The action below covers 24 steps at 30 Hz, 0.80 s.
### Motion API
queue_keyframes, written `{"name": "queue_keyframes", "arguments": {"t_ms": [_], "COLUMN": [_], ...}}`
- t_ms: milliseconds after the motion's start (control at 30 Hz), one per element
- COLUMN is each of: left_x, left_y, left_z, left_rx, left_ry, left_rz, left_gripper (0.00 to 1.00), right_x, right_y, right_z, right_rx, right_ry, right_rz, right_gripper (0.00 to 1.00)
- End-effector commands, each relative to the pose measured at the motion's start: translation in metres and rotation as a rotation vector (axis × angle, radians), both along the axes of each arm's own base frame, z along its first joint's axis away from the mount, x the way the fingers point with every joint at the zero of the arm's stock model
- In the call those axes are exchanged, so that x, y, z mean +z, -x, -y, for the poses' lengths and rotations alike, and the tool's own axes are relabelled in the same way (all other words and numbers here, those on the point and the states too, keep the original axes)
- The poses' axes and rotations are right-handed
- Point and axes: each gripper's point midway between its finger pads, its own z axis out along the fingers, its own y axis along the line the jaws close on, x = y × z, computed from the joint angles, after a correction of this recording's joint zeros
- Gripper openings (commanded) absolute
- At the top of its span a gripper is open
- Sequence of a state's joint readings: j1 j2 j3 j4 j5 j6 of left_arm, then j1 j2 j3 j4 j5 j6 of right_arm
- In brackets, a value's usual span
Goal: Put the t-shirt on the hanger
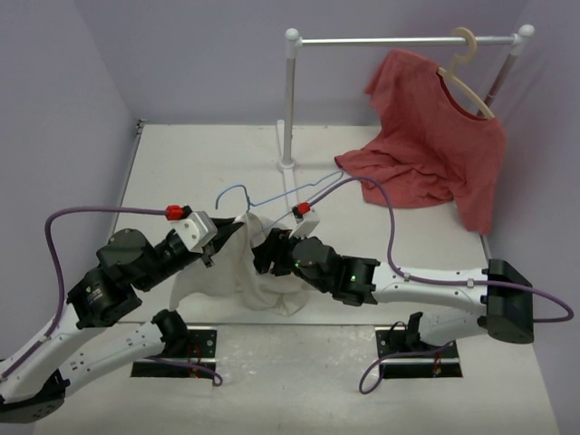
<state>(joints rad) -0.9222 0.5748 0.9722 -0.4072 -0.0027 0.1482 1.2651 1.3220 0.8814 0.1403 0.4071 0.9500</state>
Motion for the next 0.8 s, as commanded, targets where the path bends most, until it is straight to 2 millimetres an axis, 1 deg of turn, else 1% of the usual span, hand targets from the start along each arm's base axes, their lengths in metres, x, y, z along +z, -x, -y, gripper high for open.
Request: {"name": "queue_keyframes", "arguments": {"t_ms": [0, 33, 133, 267, 433, 500, 533, 600, 633, 700, 767], "left_x": [0.047, 0.049, 0.050, 0.051, 0.055, 0.057, 0.059, 0.064, 0.065, 0.067, 0.066], "left_y": [0.004, 0.005, 0.007, 0.010, 0.018, 0.021, 0.025, 0.029, 0.029, 0.031, 0.032], "left_z": [-0.012, -0.013, -0.015, -0.016, -0.013, -0.013, -0.013, -0.015, -0.016, -0.019, -0.021], "left_rx": [0.026, 0.025, 0.021, 0.014, -0.036, -0.047, -0.063, -0.073, -0.074, -0.071, -0.067], "left_ry": [0.120, 0.124, 0.126, 0.131, 0.155, 0.162, 0.172, 0.188, 0.189, 0.197, 0.193], "left_rz": [0.077, 0.079, 0.081, 0.081, 0.087, 0.087, 0.090, 0.098, 0.098, 0.098, 0.094], "left_gripper": [0.00, 0.00, 0.00, 0.00, 0.00, 0.00, 0.00, 0.00, 0.00, 0.00, 0.00], "right_x": [-0.002, 0.000, -0.005, -0.007, 0.003, 0.004, 0.003, -0.009, -0.011, -0.026, -0.038], "right_y": [-0.016, -0.019, -0.020, -0.022, -0.033, -0.037, -0.044, -0.055, -0.056, -0.062, -0.064], "right_z": [0.026, 0.030, 0.042, 0.048, 0.023, 0.021, 0.019, 0.021, 0.021, 0.022, 0.024], "right_rx": [-0.165, -0.188, -0.217, -0.235, -0.197, -0.212, -0.245, -0.274, -0.279, -0.290, -0.299], "right_ry": [0.067, 0.063, 0.090, 0.105, 0.122, 0.132, 0.145, 0.191, 0.198, 0.236, 0.269], "right_rz": [0.013, 0.016, 0.021, 0.026, 0.080, 0.086, 0.096, 0.076, 0.069, 0.054, 0.039], "right_gripper": [0.57, 0.57, 0.55, 0.54, 0.53, 0.53, 0.53, 0.53, 0.53, 0.52, 0.48]}}
